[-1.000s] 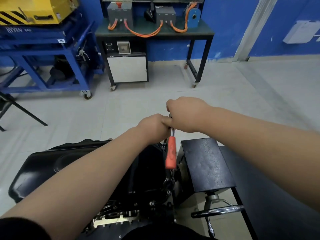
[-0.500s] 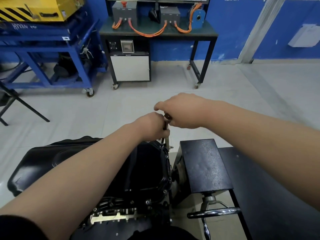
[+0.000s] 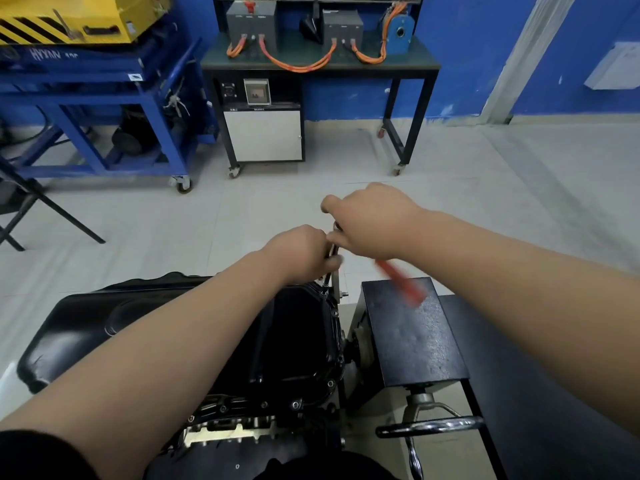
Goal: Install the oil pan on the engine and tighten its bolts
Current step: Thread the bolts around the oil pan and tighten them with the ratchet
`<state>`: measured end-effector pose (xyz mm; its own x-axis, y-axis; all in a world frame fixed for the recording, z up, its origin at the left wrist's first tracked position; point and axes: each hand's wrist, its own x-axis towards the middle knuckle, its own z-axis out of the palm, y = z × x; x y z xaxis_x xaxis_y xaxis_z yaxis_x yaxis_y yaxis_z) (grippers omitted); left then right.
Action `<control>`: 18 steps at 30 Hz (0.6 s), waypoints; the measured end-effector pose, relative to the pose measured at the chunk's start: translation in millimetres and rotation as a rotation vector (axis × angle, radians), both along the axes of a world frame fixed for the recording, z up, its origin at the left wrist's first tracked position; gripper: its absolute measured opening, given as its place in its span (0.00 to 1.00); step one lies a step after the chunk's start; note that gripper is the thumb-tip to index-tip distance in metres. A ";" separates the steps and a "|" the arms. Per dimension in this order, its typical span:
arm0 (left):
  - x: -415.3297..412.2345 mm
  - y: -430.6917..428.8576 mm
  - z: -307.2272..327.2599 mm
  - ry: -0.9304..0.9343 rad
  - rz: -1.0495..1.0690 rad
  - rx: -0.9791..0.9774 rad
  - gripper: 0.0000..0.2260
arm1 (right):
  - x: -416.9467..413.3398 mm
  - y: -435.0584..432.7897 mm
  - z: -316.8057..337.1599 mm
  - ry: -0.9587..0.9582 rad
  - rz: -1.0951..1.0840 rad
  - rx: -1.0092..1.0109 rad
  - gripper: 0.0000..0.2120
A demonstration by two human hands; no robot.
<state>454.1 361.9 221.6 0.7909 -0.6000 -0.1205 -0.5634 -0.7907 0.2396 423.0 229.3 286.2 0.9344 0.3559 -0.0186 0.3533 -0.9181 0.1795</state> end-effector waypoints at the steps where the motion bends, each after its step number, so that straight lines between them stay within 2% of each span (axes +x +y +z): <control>1: -0.5 0.6 0.2 0.024 0.019 -0.029 0.15 | -1.8 4.1 -4.8 0.007 -0.070 0.045 0.20; 3: -1.6 -1.7 -1.4 0.085 0.070 -0.055 0.14 | -2.3 9.6 -9.7 0.051 -0.103 0.106 0.20; 5: -0.2 -2.4 -3.4 0.107 0.088 -0.085 0.14 | -0.2 6.8 -3.2 0.096 0.012 0.106 0.19; 8: 3.8 -1.7 -1.2 0.077 0.028 -0.012 0.16 | 3.3 -6.4 7.9 0.138 0.148 0.095 0.20; 11: 5.1 0.5 -1.1 0.056 0.034 -0.021 0.15 | -2.4 0.2 -3.1 0.008 0.068 0.042 0.20; 14: 4.7 1.6 -2.9 0.098 0.055 -0.018 0.13 | -3.4 10.1 -11.3 0.045 -0.099 0.107 0.21; 18: 3.4 -0.3 -1.7 0.084 0.001 -0.013 0.13 | 3.3 -0.8 6.6 0.168 0.109 0.112 0.21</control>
